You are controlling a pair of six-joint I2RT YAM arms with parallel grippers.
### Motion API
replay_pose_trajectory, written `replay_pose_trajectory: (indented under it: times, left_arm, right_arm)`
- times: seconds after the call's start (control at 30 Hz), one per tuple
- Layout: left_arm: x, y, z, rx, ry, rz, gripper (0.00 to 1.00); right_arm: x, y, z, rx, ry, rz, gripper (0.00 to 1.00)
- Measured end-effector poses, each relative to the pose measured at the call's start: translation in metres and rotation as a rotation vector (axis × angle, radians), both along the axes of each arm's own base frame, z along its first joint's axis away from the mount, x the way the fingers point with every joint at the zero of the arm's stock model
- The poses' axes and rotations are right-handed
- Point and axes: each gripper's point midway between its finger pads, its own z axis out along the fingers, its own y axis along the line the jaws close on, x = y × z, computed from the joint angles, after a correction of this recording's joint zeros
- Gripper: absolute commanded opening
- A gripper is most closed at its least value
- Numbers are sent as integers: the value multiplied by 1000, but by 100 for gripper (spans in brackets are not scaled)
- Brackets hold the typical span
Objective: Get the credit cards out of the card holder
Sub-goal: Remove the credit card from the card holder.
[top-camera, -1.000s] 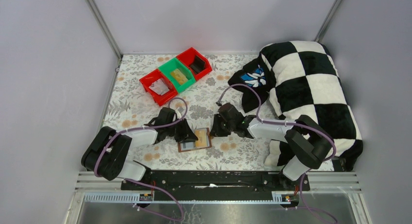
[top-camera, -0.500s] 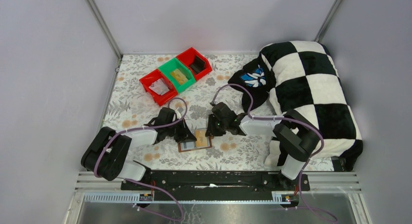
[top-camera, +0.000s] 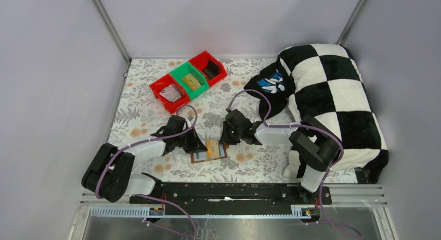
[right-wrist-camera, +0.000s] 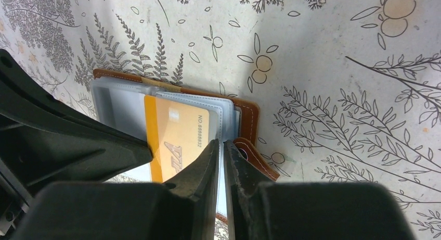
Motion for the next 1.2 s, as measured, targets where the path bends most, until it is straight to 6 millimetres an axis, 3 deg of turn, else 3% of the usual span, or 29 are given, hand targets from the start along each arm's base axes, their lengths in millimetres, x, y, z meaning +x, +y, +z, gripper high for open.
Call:
replay_pose_trajectory:
  times: [0.33, 0.67, 1.0, 1.2]
  left_arm:
    - [4, 17, 3, 36, -1, 64, 0]
    - [4, 19, 3, 37, -1, 63, 0]
    - [4, 19, 3, 37, 1, 63, 0]
    - [4, 18, 3, 31, 4, 59, 0]
  right_arm:
    - [0, 0, 0, 16, -4, -12, 15]
    - [-16, -9, 10, 54, 8, 10, 27]
    - [-26, 9, 25, 186, 49, 44, 27]
    - [-31, 17, 19, 221, 92, 54, 27]
